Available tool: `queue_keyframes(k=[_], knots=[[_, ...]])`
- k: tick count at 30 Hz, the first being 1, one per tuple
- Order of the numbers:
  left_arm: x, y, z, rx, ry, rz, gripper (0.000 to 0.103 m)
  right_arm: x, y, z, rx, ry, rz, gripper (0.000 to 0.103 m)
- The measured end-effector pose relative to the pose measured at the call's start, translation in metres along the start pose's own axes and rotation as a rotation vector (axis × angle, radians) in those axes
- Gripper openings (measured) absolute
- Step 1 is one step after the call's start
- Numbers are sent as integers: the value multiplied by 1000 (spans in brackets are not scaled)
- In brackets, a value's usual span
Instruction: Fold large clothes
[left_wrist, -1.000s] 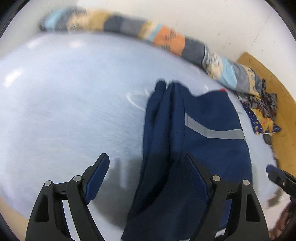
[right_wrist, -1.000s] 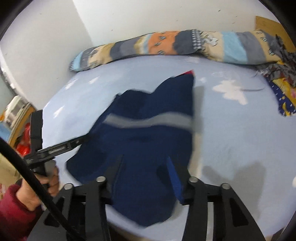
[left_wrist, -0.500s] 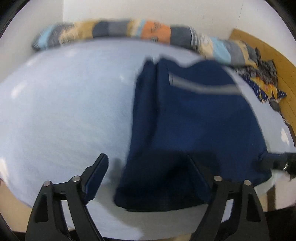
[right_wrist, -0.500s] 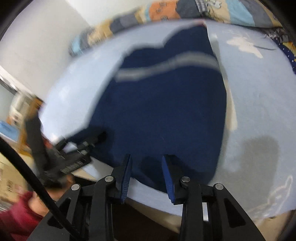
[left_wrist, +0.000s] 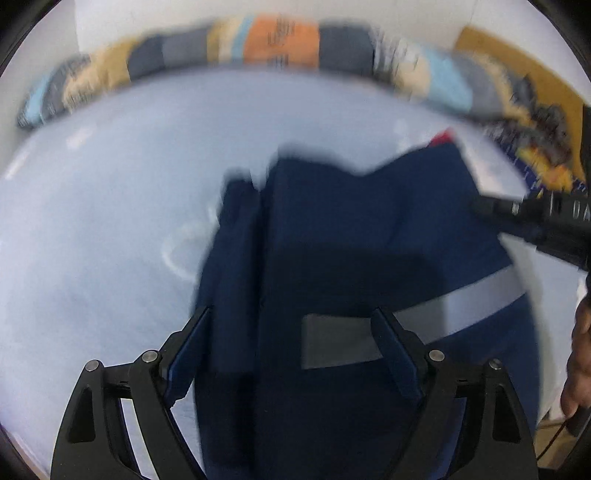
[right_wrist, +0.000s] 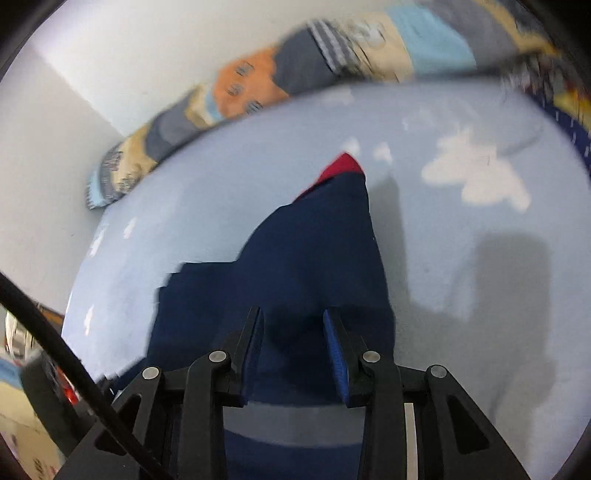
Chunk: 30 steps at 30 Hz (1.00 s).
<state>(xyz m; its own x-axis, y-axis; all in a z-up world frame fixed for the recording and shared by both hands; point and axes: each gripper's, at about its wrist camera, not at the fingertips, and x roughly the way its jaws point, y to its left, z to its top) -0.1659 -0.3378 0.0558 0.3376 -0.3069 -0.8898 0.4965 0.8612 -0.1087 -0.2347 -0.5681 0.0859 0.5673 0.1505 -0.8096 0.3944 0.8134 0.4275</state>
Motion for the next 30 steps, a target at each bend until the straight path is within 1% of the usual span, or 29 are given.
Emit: queue_keyframes(k=[1,2,3,4,5,7,9,10,11,13,14,15,16,17,18,20,21,22,23,24,25,27,28,29,30], knots=[[3,-1,0,-5,-7,4,88,10,-9,1,53,30,13,40],[1,-3,1,0,-10,8,88,13,-15,0,89,33,35,40],[-2,-6,2,9,-13,12,88,12,-18,0,107,28,51,40],[-9,-9,3,12,-32,9,88,7,-18,-1,105,25,53,40],[-16,-10,2,8,-54,1,88,-2,-14,-1,92,12,49,41],[-37,-13,1,10,-122,-24,88,-22,-7,-4,68,-18,66,41],[-61,-16,-5,30,-189,-12,88,-47,7,-15,17,-53,67,44],[-75,-16,-14,43,-234,12,88,-59,15,-23,-15,-72,48,46],[-86,-16,-23,55,-264,31,89,-72,25,-32,-56,-90,28,50],[-106,-18,-45,80,-322,64,90,-95,42,-56,-123,-134,12,53],[-113,-18,-53,84,-339,74,92,-107,48,-71,-148,-157,10,58],[-121,-18,-70,83,-352,77,94,-119,52,-90,-163,-178,9,65],[-127,-18,-82,78,-356,77,97,-129,54,-107,-169,-199,6,69],[-133,-16,-96,72,-359,77,98,-137,57,-127,-174,-219,-4,75],[-138,-16,-112,73,-360,73,98,-142,59,-148,-179,-233,-16,80],[-147,-15,-140,81,-355,68,100,-144,62,-189,-188,-244,-47,82],[-149,-12,-154,87,-353,65,101,-145,61,-205,-195,-237,-60,82],[-144,-13,-166,101,-333,61,103,-142,59,-222,-194,-218,-75,82],[-139,-13,-171,113,-305,57,103,-139,56,-231,-184,-204,-76,82],[-126,-15,-172,132,-243,59,103,-135,52,-239,-162,-189,-77,82],[-117,-14,-171,128,-208,63,103,-130,49,-243,-141,-165,-70,82],[-96,-7,-167,76,-131,62,103,-118,45,-239,-125,-114,-62,83],[-90,-5,-168,66,-97,49,103,-113,43,-237,-117,-99,-69,83],[-87,-2,-168,45,-84,37,103,-112,42,-237,-115,-97,-70,83],[-91,-1,-169,29,-98,33,103,-114,44,-238,-123,-104,-73,83]])
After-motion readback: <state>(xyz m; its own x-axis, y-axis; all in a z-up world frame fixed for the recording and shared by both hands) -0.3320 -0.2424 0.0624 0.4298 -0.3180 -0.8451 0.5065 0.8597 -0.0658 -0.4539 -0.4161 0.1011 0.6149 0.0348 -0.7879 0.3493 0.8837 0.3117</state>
